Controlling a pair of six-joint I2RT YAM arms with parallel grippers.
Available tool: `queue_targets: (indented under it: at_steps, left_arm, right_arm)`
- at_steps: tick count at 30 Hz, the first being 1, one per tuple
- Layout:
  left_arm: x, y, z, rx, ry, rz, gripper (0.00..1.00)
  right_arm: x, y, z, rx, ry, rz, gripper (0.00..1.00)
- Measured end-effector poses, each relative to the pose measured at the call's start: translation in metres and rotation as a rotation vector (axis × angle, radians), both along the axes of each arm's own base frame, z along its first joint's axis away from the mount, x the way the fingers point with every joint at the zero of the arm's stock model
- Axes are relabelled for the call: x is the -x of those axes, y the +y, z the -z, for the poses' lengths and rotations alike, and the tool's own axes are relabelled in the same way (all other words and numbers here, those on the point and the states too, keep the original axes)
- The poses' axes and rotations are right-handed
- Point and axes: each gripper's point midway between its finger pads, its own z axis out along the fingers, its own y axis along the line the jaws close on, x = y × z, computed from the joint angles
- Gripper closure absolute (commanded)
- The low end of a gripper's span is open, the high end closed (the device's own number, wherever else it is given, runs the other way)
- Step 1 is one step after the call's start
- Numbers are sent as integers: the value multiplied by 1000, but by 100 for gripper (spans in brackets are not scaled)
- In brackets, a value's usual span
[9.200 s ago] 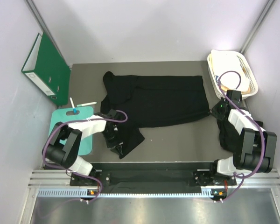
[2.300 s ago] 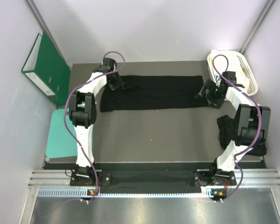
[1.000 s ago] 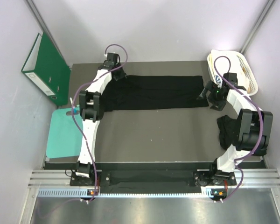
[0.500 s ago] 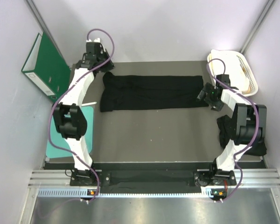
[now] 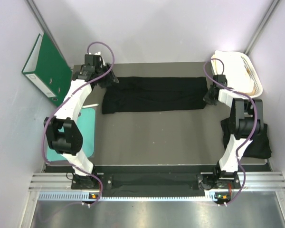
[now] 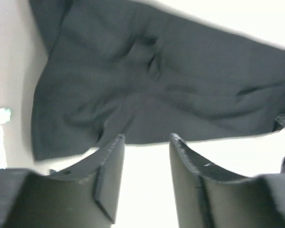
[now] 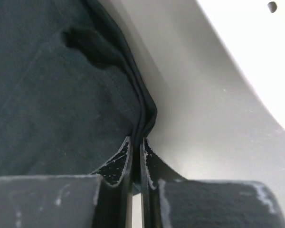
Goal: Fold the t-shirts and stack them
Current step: Rotate the tshirt 90 degrees
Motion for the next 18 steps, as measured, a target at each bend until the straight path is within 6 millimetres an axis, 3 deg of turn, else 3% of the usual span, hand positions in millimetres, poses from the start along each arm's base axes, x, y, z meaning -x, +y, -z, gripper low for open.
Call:
queue_targets:
  at_steps: [9,14,18]
  left_arm:
    - [59,13,49,-38,173,-30,11]
    - [86,13,96,-41,337,-50,6]
    - [93,7,136,-47,471,-60,6]
  right_arm:
    - [5,4,1,-11,-12,10,100]
    - [43,12,3,-56,24,28,100]
    - [80,23,5,-107,67,26,100]
